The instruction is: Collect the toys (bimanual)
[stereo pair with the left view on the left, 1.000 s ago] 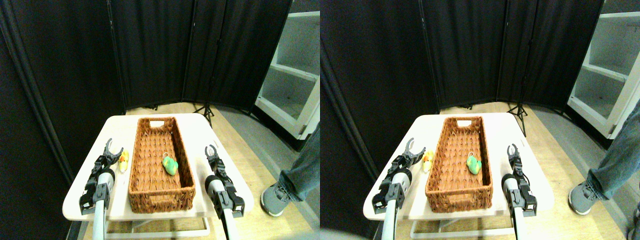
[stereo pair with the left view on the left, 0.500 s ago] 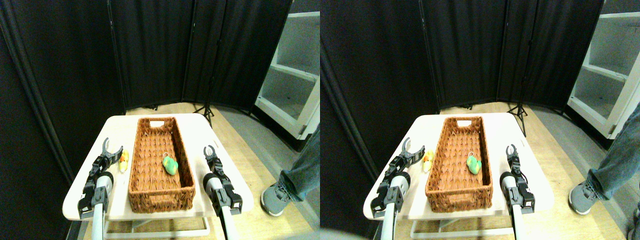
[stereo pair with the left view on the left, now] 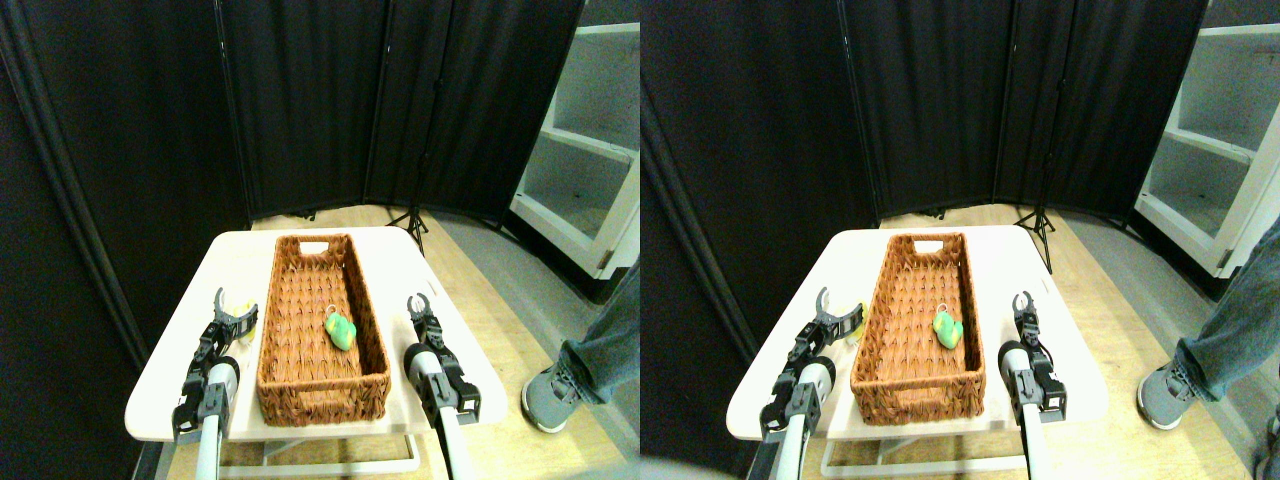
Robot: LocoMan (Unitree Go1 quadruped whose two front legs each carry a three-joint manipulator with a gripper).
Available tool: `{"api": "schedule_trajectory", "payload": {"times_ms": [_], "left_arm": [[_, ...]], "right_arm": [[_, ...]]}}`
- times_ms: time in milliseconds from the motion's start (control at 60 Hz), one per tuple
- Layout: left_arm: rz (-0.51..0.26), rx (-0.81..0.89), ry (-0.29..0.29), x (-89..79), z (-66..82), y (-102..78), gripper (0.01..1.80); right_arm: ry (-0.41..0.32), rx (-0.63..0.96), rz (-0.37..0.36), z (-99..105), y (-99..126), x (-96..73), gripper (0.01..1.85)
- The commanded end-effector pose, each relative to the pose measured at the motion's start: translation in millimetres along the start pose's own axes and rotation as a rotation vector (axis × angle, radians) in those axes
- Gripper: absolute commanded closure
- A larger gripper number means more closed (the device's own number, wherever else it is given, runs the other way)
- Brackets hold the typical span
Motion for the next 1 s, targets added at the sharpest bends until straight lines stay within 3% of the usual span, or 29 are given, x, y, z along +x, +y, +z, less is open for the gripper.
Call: {"api": "schedule_trajectory", "payload": {"times_ms": [17, 117, 217, 617, 700, 750, 783, 817, 1000], "left_arm": [[-0.026, 0.007, -0.014, 10.5, 0.1, 2.2, 1.18], [-0.013, -0.016, -0.015, 13.5, 0.8, 7.3, 1.17], [0.021, -0.05, -0.009, 24.3, 0.5, 25.5, 1.19], [0.073, -0.076, 0.004, 39.2, 1.7, 47.7, 1.16], [0.071, -0.074, -0.003, 38.3, -1.4, 47.6, 1.24], [0.049, -0.05, -0.009, 39.2, -1.7, 48.3, 1.44], [0.042, 0.033, -0.036, 38.3, -2.0, 47.2, 1.69], [0.03, 0.066, -0.041, 37.8, -2.7, 46.2, 1.8], [0.029, 0.036, -0.05, 30.9, -6.2, 33.0, 1.8]], "right_arm": [[-0.013, 0.016, 0.036, 0.9, 8.5, -0.1, 1.85], [-0.013, 0.017, 0.035, 0.8, 8.7, -0.2, 1.85], [-0.012, 0.028, 0.041, 0.1, 9.0, 0.3, 1.85], [-0.017, 0.036, 0.05, 0.2, 7.7, 0.3, 1.85], [-0.02, 0.029, 0.067, 0.9, 6.9, 1.4, 1.85], [-0.022, 0.023, 0.077, 1.5, 6.4, 1.8, 1.85], [-0.028, 0.016, 0.079, 2.1, 6.2, 1.2, 1.85], [-0.031, 0.012, 0.081, 2.6, 6.2, 0.9, 1.85], [-0.05, 0.043, 0.079, 3.8, 6.1, -0.3, 1.85]]}}
